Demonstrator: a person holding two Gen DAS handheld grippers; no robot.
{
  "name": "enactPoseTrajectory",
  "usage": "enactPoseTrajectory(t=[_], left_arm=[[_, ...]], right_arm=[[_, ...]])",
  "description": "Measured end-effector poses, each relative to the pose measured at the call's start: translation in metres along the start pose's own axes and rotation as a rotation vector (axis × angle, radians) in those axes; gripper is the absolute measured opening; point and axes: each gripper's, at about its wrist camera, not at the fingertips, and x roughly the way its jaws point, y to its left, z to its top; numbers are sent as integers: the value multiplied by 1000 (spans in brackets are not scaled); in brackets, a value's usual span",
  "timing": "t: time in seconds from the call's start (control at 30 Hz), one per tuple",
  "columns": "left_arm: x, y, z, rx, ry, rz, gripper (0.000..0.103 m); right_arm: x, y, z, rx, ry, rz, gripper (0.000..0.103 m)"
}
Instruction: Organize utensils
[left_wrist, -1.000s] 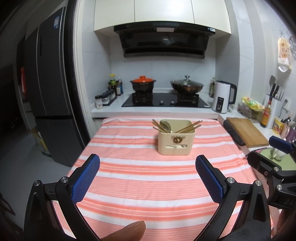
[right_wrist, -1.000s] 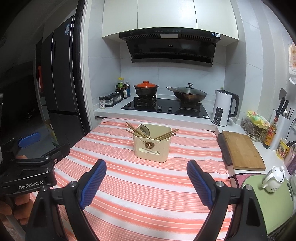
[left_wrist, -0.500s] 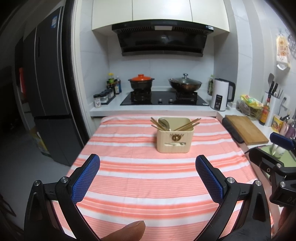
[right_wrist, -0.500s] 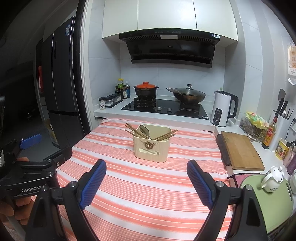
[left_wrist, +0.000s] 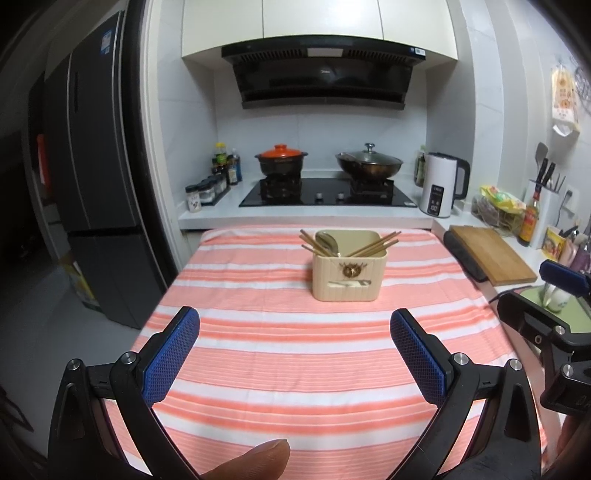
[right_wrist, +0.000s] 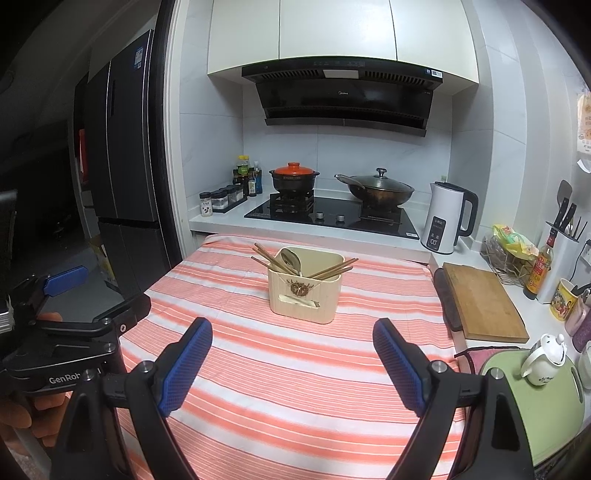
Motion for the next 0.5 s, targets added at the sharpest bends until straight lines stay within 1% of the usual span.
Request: enactPoseTrajectory(t=[0.5], left_arm=[[2,1,-2,0,9,-14,103]], right_arm=[[1,3,2,-2,2,3,90]])
